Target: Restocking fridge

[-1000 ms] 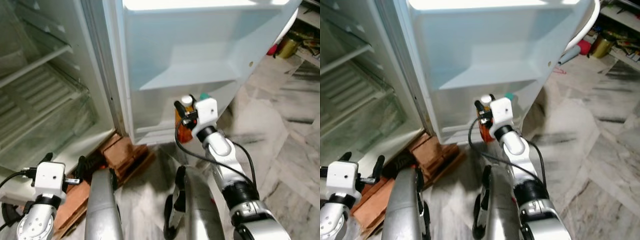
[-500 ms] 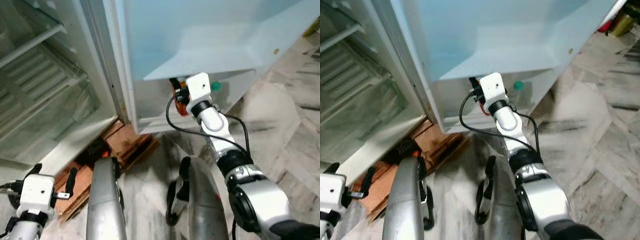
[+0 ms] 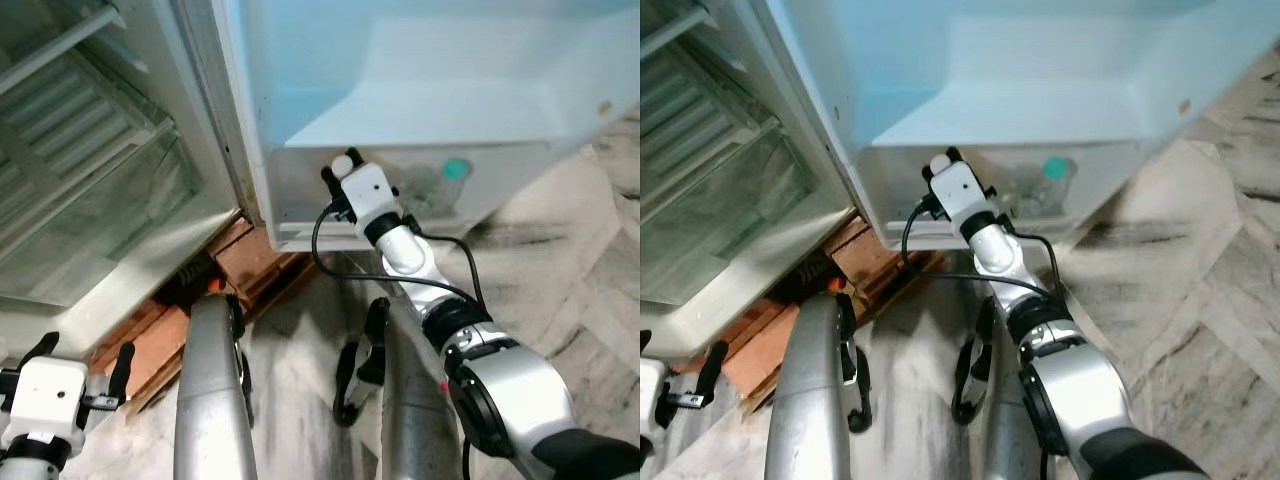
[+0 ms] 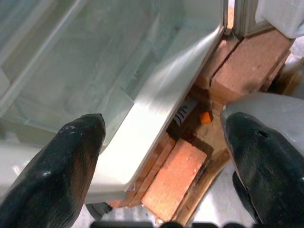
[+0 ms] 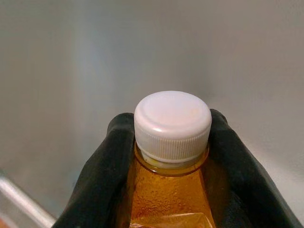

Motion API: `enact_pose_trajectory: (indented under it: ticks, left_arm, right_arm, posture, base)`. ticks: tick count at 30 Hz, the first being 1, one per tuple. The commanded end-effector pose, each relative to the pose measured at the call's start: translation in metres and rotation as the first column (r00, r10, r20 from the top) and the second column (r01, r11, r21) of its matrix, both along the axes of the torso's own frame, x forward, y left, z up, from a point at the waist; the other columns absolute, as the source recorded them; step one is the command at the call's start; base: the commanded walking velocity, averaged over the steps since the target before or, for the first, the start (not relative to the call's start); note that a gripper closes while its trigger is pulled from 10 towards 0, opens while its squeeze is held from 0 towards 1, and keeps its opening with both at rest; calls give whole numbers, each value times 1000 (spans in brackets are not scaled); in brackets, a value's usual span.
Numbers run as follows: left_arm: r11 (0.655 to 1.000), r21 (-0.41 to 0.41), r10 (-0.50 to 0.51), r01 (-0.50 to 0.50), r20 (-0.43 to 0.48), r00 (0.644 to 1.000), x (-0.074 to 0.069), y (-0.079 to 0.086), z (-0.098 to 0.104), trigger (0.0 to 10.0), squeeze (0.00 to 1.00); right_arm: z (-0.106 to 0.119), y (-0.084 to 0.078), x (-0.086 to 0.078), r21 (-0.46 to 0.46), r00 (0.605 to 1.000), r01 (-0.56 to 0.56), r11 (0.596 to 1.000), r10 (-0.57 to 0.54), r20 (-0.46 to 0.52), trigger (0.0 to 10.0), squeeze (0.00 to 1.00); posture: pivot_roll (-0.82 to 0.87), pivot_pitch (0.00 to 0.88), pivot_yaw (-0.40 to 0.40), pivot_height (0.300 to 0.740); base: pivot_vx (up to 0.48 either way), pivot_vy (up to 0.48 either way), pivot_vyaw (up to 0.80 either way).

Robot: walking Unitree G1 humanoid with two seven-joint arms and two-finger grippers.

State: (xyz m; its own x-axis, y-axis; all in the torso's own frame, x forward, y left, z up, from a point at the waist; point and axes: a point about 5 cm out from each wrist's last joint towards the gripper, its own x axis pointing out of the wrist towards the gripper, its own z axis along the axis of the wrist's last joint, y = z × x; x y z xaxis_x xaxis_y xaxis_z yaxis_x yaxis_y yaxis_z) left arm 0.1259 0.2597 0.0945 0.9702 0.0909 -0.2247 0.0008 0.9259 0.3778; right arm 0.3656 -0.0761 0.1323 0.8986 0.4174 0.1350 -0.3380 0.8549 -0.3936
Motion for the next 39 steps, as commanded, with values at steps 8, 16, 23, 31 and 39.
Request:
enact_pose_trajectory:
  ticks: [8,16,23,31,39]
  left_arm:
    - [1000,7,14,-14,-55,998,-7,7,-3,10000,0]
    - [1000,14,-6,6,-42,999,5,7,-4,10000,0]
    - [999,21,-26,26,-17,1000,21,8,-4,10000,0]
    - [999,17,-43,43,10,999,39,6,-8,10000,0]
    - [999,6,-50,50,25,998,54,2,-16,10000,0]
  right_arm:
    - [-29,-42,0,68,956,239,969,-223,-192,10000,0]
    - [-24,-51,3,110,949,280,954,-257,-185,10000,1000]
    - [-8,-51,10,129,955,284,950,-268,-130,10000,1000]
    - [6,-49,15,158,966,250,955,-237,-100,10000,1000]
    - [14,-51,16,161,981,193,968,-186,-61,10000,1000]
  posture:
    - [347,442,-34,556]
    - [343,413,-25,556]
    - [338,355,-11,556]
    - [318,295,-11,556]
    - [272,242,-16,556]
  base:
    - [0,0,0]
    - [0,0,0]
    - [0,0,0]
    - [0,0,0]
    - [0,0,0]
